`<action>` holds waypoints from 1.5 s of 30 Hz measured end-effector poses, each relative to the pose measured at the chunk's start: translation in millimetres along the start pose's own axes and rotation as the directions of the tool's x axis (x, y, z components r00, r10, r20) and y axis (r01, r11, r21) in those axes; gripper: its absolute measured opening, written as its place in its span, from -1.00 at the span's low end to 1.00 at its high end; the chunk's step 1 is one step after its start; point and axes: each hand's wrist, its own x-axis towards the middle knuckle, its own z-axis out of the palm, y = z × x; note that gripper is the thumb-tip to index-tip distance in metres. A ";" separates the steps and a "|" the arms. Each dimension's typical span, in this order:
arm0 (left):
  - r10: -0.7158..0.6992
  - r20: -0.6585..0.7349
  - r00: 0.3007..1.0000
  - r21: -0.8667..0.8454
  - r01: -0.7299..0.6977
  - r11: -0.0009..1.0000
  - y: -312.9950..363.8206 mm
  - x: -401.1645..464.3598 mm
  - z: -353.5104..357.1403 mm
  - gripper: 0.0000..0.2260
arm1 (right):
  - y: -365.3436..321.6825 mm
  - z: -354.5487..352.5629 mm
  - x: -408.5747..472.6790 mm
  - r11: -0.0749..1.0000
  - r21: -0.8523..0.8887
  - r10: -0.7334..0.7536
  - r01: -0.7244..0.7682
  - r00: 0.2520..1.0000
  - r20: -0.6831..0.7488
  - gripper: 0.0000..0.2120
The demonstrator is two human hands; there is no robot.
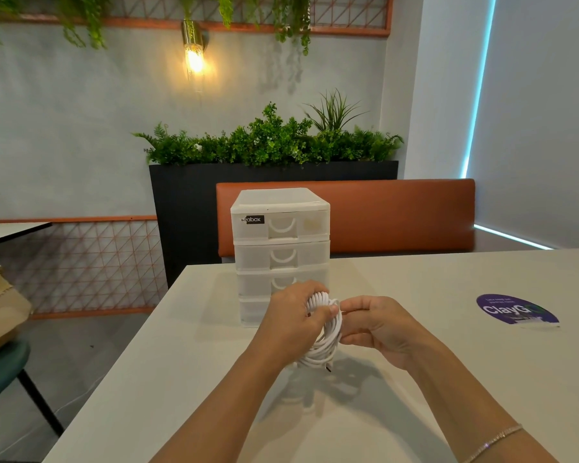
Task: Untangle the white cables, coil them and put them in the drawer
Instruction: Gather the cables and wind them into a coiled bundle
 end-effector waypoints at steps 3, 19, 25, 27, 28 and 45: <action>0.023 0.013 1.000 0.027 -0.024 0.999 -0.7 0.7 -0.5 -0.77 | -1.4 -1.5 0.8 1.000 0.021 0.017 -0.017 1.000 -0.020 -0.68; -0.096 0.123 0.988 0.076 0.088 0.993 -9.2 5.5 0.6 -0.66 | 1.5 6.7 0.8 0.997 -0.072 -0.042 0.031 0.986 -0.163 -0.64; -0.125 0.040 0.991 0.058 0.123 0.991 -8.1 4.8 4.0 -0.72 | 5.0 17.1 0.4 0.980 -0.181 -0.105 0.081 0.987 -0.123 -0.58; -0.128 0.030 0.991 0.041 0.127 0.991 -9.1 4.8 3.9 -0.75 | 6.0 20.5 0.1 0.964 -0.249 -0.134 0.097 0.982 -0.135 -0.52; -0.133 0.026 0.991 0.036 0.132 0.991 -9.3 4.5 3.8 -0.76 | 6.4 21.8 0.2 0.957 -0.270 -0.145 0.103 0.979 -0.142 -0.49; -0.158 0.125 0.979 -0.007 0.160 0.987 -12.3 3.9 5.3 -0.67 | 10.3 18.7 8.9 0.973 -0.226 -0.087 0.045 0.980 -0.181 -0.53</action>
